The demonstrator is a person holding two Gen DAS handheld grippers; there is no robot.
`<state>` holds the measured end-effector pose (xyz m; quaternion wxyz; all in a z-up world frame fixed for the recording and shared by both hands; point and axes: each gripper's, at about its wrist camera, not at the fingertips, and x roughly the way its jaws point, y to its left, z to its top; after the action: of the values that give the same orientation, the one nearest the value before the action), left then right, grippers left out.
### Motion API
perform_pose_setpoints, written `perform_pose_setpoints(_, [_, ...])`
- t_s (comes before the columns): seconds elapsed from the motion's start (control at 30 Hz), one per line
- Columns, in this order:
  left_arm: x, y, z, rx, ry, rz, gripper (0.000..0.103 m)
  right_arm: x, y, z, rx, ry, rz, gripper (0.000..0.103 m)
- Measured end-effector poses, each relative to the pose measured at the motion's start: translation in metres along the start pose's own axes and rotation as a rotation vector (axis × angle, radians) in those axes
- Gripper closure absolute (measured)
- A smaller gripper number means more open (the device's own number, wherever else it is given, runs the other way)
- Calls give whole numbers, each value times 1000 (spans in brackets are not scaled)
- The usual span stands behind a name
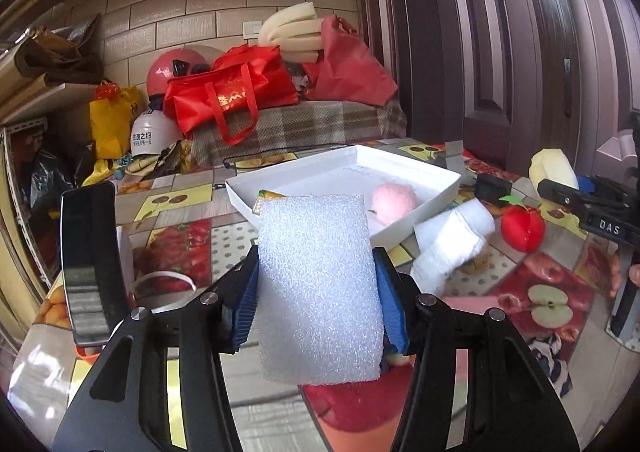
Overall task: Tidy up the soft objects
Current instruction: 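Carry the foam block and sponge into the white tray and release both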
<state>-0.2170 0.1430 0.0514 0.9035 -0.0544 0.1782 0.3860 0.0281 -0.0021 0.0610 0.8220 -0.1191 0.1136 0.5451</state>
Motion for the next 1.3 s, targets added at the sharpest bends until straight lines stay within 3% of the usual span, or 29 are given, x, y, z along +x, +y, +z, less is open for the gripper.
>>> perform_pose_setpoints(0.3, [44,11,20,-79,-47,83,50,34,15,13,18,-12,-9,44])
perform_pose_setpoints(0.57, [65,13,27,-110,-40,122,50,63,26,24,35,-19,-11,43])
perform_pose_setpoints(1.1, [122,9,46,-105,36,166,50,138,56,48,32,37,5,43])
perform_pose_setpoints(1.3, [147,6,50,-80,111,157,50,163,59,53,61,100,24,43])
